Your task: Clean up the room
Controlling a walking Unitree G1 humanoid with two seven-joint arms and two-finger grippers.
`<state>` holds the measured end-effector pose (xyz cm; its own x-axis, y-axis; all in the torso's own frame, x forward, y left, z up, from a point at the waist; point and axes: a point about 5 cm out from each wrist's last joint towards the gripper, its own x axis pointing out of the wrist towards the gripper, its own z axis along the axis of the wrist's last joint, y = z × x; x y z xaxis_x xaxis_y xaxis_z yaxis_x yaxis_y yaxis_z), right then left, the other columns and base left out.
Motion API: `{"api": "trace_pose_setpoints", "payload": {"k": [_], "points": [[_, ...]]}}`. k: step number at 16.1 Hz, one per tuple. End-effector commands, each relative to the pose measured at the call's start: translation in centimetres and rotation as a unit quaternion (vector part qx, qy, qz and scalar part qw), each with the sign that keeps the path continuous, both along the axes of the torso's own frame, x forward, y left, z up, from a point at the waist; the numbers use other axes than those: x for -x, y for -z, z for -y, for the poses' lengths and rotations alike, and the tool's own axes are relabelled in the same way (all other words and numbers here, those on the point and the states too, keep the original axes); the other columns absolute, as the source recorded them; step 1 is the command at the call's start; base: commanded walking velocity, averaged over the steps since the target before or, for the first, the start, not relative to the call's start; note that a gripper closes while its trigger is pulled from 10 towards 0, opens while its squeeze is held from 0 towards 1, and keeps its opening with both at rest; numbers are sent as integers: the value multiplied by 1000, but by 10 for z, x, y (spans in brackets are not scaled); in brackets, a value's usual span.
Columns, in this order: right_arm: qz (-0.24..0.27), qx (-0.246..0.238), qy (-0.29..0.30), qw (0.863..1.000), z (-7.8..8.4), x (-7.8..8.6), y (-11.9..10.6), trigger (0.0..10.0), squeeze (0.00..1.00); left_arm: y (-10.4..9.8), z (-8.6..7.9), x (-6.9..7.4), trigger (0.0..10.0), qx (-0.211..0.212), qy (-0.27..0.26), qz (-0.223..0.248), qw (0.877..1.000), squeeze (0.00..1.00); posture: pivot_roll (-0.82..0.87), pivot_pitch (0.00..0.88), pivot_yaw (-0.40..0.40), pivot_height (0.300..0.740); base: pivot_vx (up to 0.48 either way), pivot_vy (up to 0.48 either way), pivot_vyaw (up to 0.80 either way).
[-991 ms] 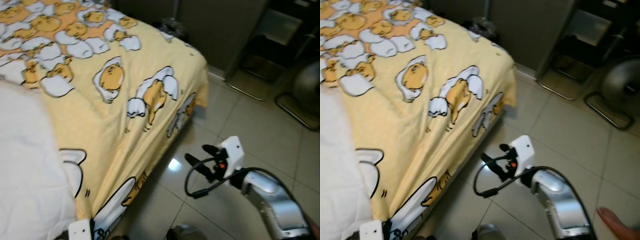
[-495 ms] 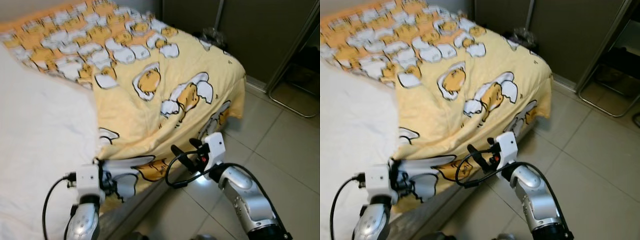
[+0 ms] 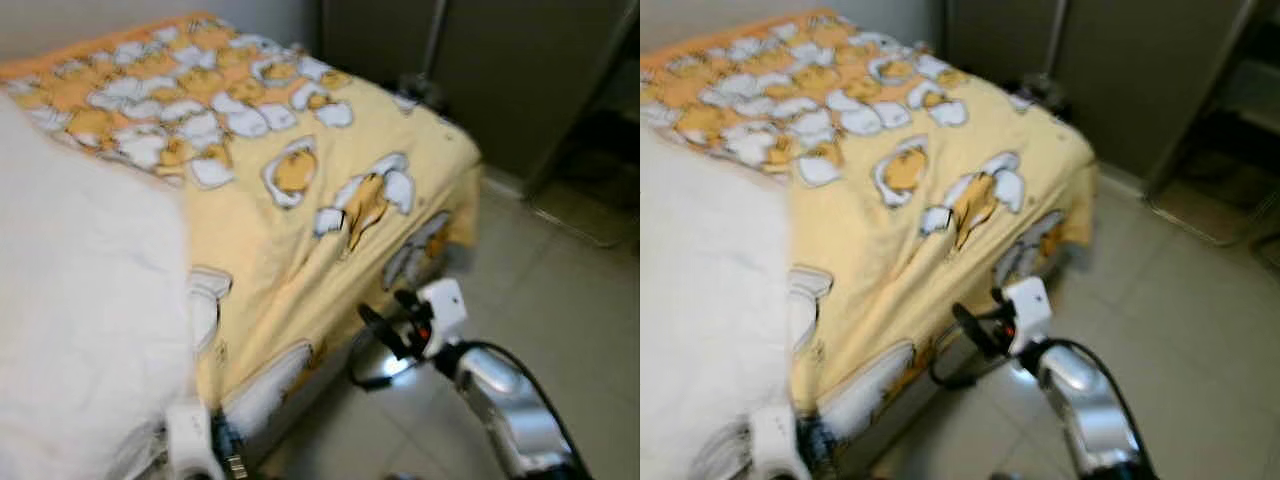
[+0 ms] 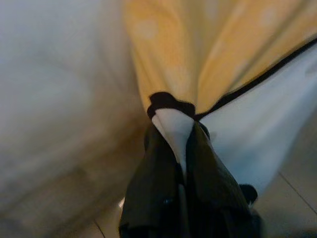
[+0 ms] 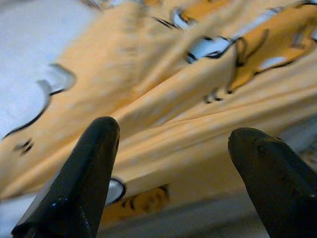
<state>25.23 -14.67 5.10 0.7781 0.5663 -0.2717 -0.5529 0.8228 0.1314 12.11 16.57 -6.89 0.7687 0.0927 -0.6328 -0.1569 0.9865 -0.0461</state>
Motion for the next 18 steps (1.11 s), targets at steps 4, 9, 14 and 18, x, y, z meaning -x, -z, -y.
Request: {"api": "trace_pose_setpoints", "payload": {"k": [4,9,14,18], "points": [[-1,15,-22,1000,14,5,-9,10000,0,17,13,29,3098,2,21,-44,999,1000,-124,105,-41,740,0,0,0],[-16,24,-43,999,15,9,-9,10000,0,34,10,47,10000,7,-8,-91,996,1000,-116,134,-57,740,0,0,0],[-26,18,-47,998,9,13,-4,10000,0,45,-14,79,10000,-22,5,-175,984,1000,-80,129,-25,740,0,0,0],[-22,7,-45,999,-1,10,-2,10000,0,37,-53,85,10000,-112,-7,-156,981,1000,-51,108,0,740,0,0,0]]}}
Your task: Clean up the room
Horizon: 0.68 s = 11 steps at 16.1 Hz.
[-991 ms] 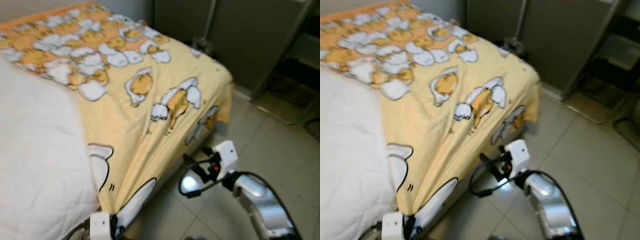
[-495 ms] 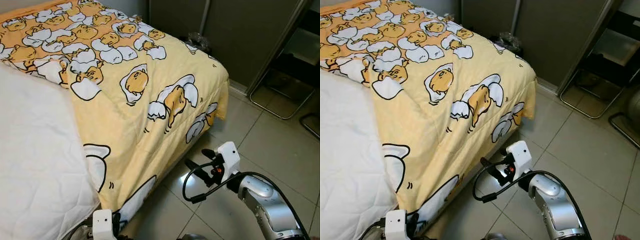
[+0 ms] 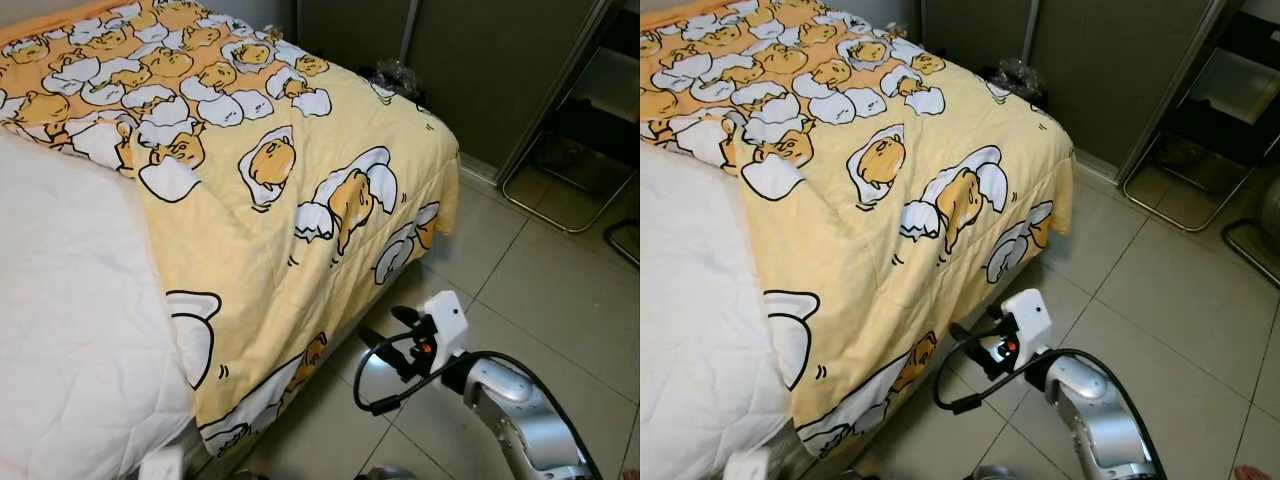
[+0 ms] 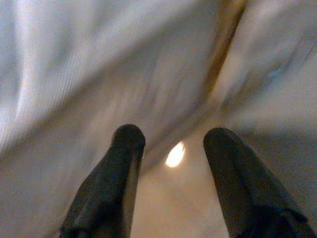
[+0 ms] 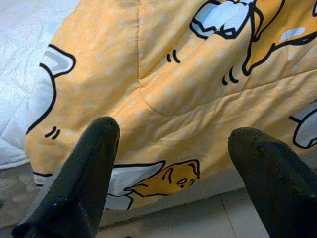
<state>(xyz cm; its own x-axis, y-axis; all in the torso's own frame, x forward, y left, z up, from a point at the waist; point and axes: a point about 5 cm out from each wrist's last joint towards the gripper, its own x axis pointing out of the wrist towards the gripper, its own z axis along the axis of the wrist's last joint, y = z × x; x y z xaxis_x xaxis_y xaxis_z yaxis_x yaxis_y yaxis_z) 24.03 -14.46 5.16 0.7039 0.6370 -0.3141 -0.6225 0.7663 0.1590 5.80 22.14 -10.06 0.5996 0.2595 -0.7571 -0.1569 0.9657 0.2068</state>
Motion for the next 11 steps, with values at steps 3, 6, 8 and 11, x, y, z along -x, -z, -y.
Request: {"api": "trace_pose_setpoints", "payload": {"k": [3,6,8,11], "points": [[15,-5,15,1000,-3,-10,-2,10000,0,-13,-20,-17,10000,-53,1,63,997,1000,-41,55,21,740,0,0,0],[24,-11,28,999,-8,-19,-2,10000,0,-106,4,-117,10000,-80,57,370,924,1000,-38,0,39,740,0,0,0],[35,-17,35,999,-11,-27,-5,10000,0,-170,40,-163,10000,-72,71,461,882,1000,-40,0,47,740,0,0,0],[49,-24,55,997,-9,-36,-8,10000,0,-184,56,-178,10000,-43,59,483,873,1000,-53,0,52,740,0,0,0]]}}
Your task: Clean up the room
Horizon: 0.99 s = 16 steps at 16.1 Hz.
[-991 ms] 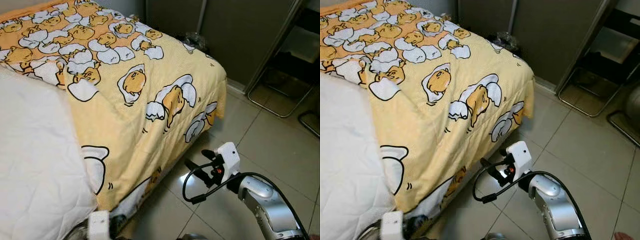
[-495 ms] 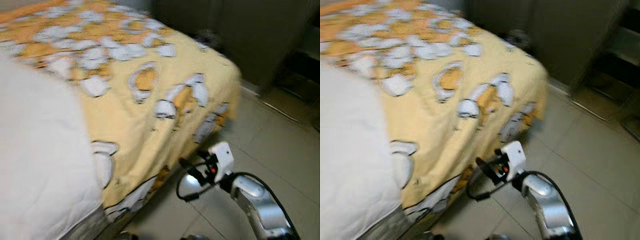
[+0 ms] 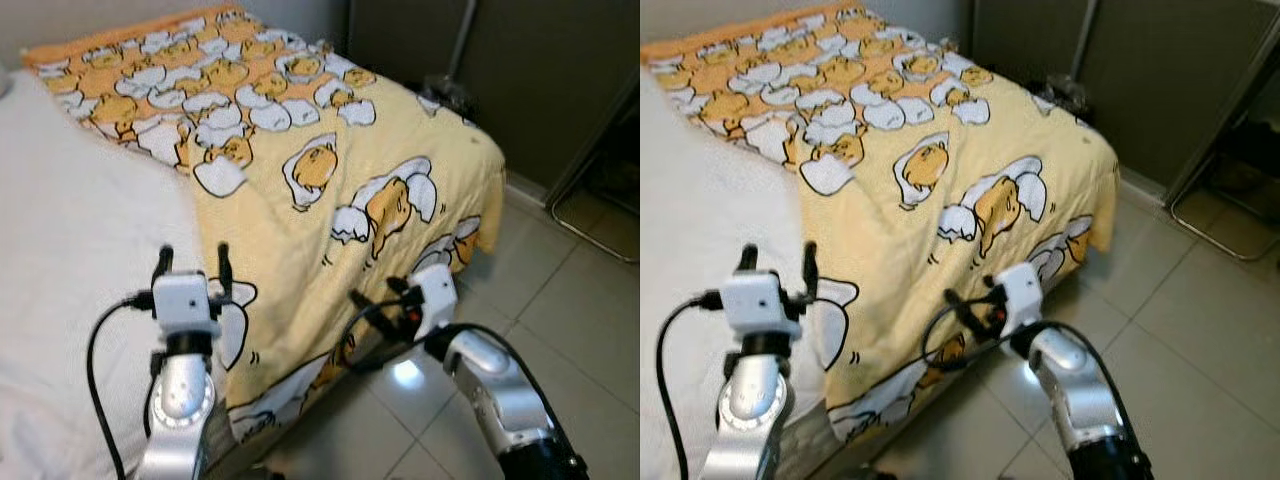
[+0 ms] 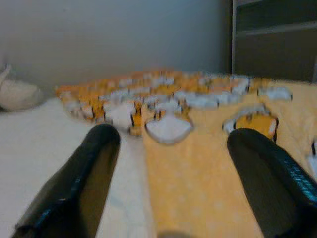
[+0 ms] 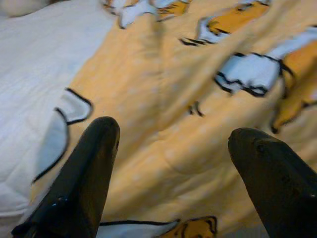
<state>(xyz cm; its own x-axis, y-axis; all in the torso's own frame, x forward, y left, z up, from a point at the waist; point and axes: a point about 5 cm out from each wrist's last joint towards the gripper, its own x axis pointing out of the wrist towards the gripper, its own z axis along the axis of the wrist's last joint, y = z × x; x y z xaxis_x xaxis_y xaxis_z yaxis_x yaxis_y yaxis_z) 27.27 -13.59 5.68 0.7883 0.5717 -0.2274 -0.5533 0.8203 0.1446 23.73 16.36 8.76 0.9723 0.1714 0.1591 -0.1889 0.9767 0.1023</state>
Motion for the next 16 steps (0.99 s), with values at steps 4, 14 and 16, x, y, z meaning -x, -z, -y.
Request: {"api": "trace_pose_setpoints", "payload": {"k": [4,14,16], "points": [[12,1,15,1000,6,-4,-1,10000,0,11,7,4,10000,-6,-19,-87,996,0,-70,0,55,740,0,0,0],[27,8,18,999,10,-8,-6,10000,0,31,1,8,10000,44,-40,-141,988,0,-83,0,44,740,0,-319,508],[30,7,12,999,9,-9,-7,10000,0,32,0,1,10000,23,-36,-152,987,0,-87,0,45,740,0,0,550]]}}
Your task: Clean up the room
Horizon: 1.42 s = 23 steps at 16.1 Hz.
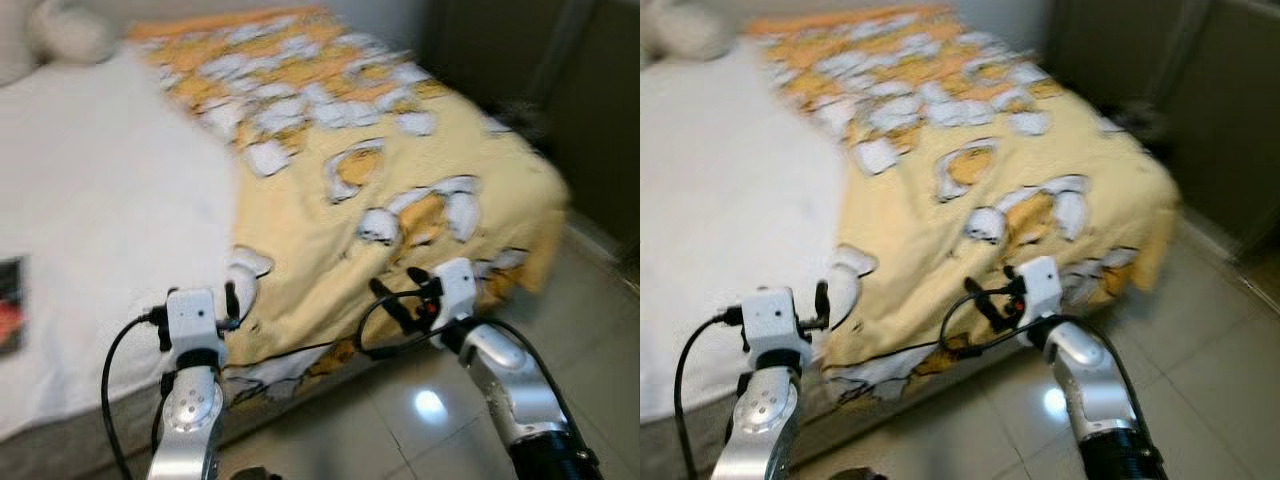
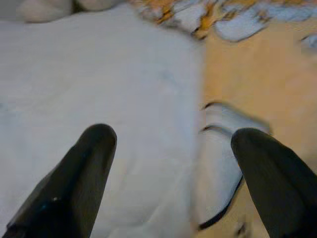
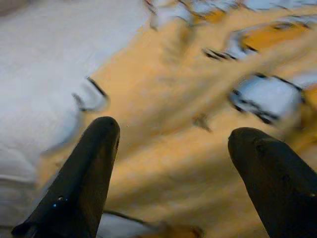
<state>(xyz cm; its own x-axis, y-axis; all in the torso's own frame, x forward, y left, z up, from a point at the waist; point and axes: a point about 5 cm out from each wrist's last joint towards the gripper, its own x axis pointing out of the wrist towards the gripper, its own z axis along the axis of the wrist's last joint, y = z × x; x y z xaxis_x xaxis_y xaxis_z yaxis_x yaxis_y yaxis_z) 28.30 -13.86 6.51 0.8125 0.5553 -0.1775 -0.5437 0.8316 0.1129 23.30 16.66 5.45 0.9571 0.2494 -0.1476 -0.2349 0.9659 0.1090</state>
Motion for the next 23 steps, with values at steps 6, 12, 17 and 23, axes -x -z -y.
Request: {"api": "trace_pose_setpoints", "payload": {"k": [6,12,17,23], "points": [[7,7,3,1000,7,1,-1,10000,0,0,-1,-12,10000,20,-7,0,1000,0,-100,0,54,740,175,-407,537],[15,21,10,1000,9,0,-1,10000,0,1,-9,-19,10000,14,-15,-8,1000,0,-104,0,61,740,293,-376,525],[12,49,49,998,14,-5,4,10000,0,2,-17,-17,10000,8,-13,-5,1000,0,-99,0,66,740,116,-151,296],[80,10,98,992,14,-12,-14,10000,0,-26,-11,-23,10000,10,34,78,996,0,-88,0,80,740,320,0,0]]}}
